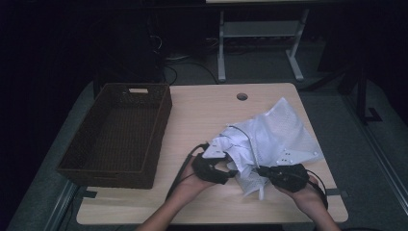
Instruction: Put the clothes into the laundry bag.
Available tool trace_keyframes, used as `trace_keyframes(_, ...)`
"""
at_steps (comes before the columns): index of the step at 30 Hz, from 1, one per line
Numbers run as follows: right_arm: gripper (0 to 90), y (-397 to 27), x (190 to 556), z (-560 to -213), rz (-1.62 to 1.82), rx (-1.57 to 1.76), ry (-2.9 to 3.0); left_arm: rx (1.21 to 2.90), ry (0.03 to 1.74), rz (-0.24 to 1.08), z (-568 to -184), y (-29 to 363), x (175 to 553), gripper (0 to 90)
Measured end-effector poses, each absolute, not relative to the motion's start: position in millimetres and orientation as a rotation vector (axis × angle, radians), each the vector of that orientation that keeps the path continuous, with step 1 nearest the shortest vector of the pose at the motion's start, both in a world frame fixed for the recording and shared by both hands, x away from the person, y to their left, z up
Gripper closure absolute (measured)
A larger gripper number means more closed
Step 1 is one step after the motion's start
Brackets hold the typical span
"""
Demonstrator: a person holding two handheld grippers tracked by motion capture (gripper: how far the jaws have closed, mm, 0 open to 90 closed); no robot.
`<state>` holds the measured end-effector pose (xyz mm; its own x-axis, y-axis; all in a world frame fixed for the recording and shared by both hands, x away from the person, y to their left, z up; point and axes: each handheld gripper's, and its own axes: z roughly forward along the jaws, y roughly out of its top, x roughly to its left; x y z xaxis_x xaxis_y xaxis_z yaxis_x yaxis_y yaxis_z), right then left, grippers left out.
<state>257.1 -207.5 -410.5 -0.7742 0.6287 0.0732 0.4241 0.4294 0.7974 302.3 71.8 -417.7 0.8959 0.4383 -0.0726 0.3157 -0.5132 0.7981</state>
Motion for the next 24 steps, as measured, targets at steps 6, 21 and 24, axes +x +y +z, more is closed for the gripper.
trace_keyframes(6,87.2,-211,255,-407,1.236,0.924,2.446,2.112,0.674,0.266,-412,119,321,38.1)
trace_keyframes(21,86.9,-250,254,-414,1.136,1.032,2.417,2.206,0.803,0.324,-441,104,380,43.1)
trace_keyframes(24,86.9,-248,253,-414,1.127,1.020,2.420,2.213,0.816,0.310,-443,93,396,43.6)
